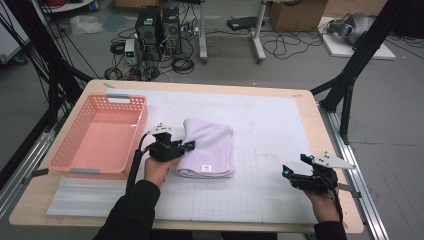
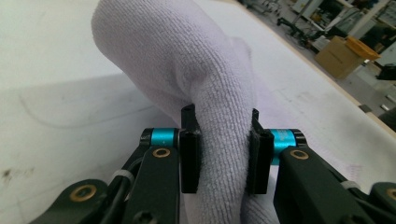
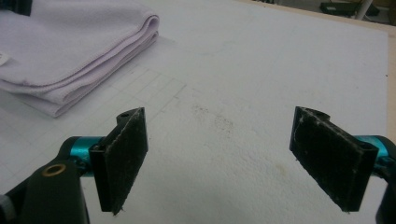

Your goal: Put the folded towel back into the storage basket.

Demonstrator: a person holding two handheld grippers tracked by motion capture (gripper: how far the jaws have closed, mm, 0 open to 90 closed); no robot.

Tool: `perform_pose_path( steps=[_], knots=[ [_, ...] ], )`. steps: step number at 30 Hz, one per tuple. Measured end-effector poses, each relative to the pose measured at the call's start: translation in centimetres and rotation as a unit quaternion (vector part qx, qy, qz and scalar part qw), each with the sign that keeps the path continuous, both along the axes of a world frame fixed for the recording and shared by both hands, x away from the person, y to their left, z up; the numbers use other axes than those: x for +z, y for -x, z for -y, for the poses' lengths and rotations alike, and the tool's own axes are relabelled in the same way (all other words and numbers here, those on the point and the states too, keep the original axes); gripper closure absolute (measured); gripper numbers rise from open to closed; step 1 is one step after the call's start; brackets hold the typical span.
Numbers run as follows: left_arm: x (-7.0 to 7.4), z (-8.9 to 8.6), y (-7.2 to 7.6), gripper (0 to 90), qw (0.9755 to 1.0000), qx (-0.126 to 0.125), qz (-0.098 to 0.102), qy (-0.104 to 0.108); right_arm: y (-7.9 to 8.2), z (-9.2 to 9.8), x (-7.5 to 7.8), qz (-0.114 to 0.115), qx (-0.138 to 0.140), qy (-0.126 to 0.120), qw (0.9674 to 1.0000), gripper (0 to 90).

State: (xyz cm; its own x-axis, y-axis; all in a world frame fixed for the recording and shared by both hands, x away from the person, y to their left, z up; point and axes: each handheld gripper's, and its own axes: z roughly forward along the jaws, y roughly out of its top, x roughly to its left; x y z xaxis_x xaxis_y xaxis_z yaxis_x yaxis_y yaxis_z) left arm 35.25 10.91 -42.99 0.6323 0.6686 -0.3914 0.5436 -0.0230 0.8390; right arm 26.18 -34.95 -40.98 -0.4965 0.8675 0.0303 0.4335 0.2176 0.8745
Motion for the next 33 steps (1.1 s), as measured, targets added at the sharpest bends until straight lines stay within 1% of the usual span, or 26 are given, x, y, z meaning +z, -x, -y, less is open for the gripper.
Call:
perform_pose_path(
  steps=[1,2,3,4,5,6,9,10,11,14,16,17,18,19,20,21,22,23,26,27,29,32,33],
  knots=[
    [0.3,0.1,0.3,72.1,0.9998,-0.006,0.02,-0.004,0.0,0.0,0.0,0.001,0.0,-0.001,1.0,18.2],
    [0.4,0.0,0.4,72.1,0.9996,-0.01,0.025,-0.005,0.0,0.0,0.0,0.002,0.0,-0.001,1.0,18.2],
    [0.4,0.0,0.4,72.2,0.9996,-0.01,0.025,-0.005,0.0,0.0,0.1,0.002,0.0,-0.001,1.0,18.2],
    [0.8,0.0,0.6,72.2,0.999,-0.014,0.041,-0.007,0.0,0.0,0.1,0.001,0.0,-0.001,1.0,18.2],
    [1.0,0.0,0.7,72.2,0.9989,-0.015,0.045,-0.005,0.0,0.0,0.0,0.002,0.0,-0.002,1.0,18.2],
    [1.0,0.0,0.7,72.2,0.9989,-0.015,0.045,-0.005,0.0,0.0,0.0,0.001,0.001,-0.001,1.0,18.2],
    [1.7,-0.1,1.0,72.2,0.9975,-0.023,0.066,-0.006,0.0,-0.1,0.1,0.002,0.002,0.0,1.0,18.2],
    [2.2,-0.1,1.1,72.3,0.9961,-0.029,0.083,-0.007,0.0,-0.1,0.1,0.002,0.003,-0.002,1.0,18.2],
    [2.5,-0.2,1.3,72.4,0.9949,-0.034,0.095,-0.005,0.0,-0.1,0.1,0.004,0.003,-0.002,1.0,18.2],
    [3.1,-0.3,1.6,72.4,0.9913,-0.046,0.123,-0.003,0.0,-0.1,0.1,0.007,0.002,-0.004,1.0,18.2],
    [3.6,-0.5,1.8,72.6,0.9874,-0.054,0.149,-0.005,0.0,-0.1,0.1,0.007,0.002,-0.003,1.0,18.2],
    [3.6,-0.5,1.8,72.6,0.9874,-0.054,0.149,-0.005,0.0,-0.1,0.1,0.007,0.002,-0.003,1.0,18.2],
    [3.8,-0.5,1.9,72.6,0.9855,-0.058,0.16,-0.004,0.0,0.0,0.1,0.007,0.002,-0.003,1.0,18.2],
    [4.2,-0.7,2.1,72.7,0.9823,-0.061,0.177,-0.005,0.0,0.0,0.1,0.007,0.002,-0.003,1.0,18.2],
    [4.2,-0.7,2.1,72.7,0.9823,-0.061,0.177,-0.005,0.0,-0.1,0.1,0.007,0.002,-0.003,1.0,18.2],
    [4.5,-0.8,2.3,72.7,0.9804,-0.062,0.187,-0.004,0.0,-0.1,0.1,0.007,0.002,-0.003,1.0,18.2],
    [4.7,-0.9,2.3,72.8,0.9792,-0.063,0.193,-0.001,0.0,-0.1,0.1,0.007,0.003,-0.001,1.0,18.2],
    [4.7,-0.9,2.3,72.8,0.9792,-0.063,0.193,-0.001,0.0,-0.1,0.1,0.007,0.003,-0.001,1.0,18.2],
    [5.4,-1.3,2.6,72.7,0.9769,-0.062,0.204,0.003,0.0,-0.2,0.0,0.007,0.002,-0.003,1.0,18.2],
    [5.4,-1.3,2.6,72.7,0.9769,-0.062,0.204,0.003,0.0,-0.2,0.0,0.007,0.002,-0.003,1.0,18.2],
    [5.8,-1.6,2.7,72.7,0.9762,-0.059,0.208,0.007,0.0,-0.1,0.1,0.008,0.004,-0.001,1.0,18.2],
    [6.6,-2.1,2.8,72.8,0.9737,-0.054,0.221,0.013,0.0,-0.2,0.1,0.009,0.004,-0.003,0.9999,18.2],
    [6.9,-2.3,2.8,72.8,0.9728,-0.055,0.225,0.012,0.0,-0.3,0.1,0.009,0.004,-0.003,1.0,18.2]
  ],
)
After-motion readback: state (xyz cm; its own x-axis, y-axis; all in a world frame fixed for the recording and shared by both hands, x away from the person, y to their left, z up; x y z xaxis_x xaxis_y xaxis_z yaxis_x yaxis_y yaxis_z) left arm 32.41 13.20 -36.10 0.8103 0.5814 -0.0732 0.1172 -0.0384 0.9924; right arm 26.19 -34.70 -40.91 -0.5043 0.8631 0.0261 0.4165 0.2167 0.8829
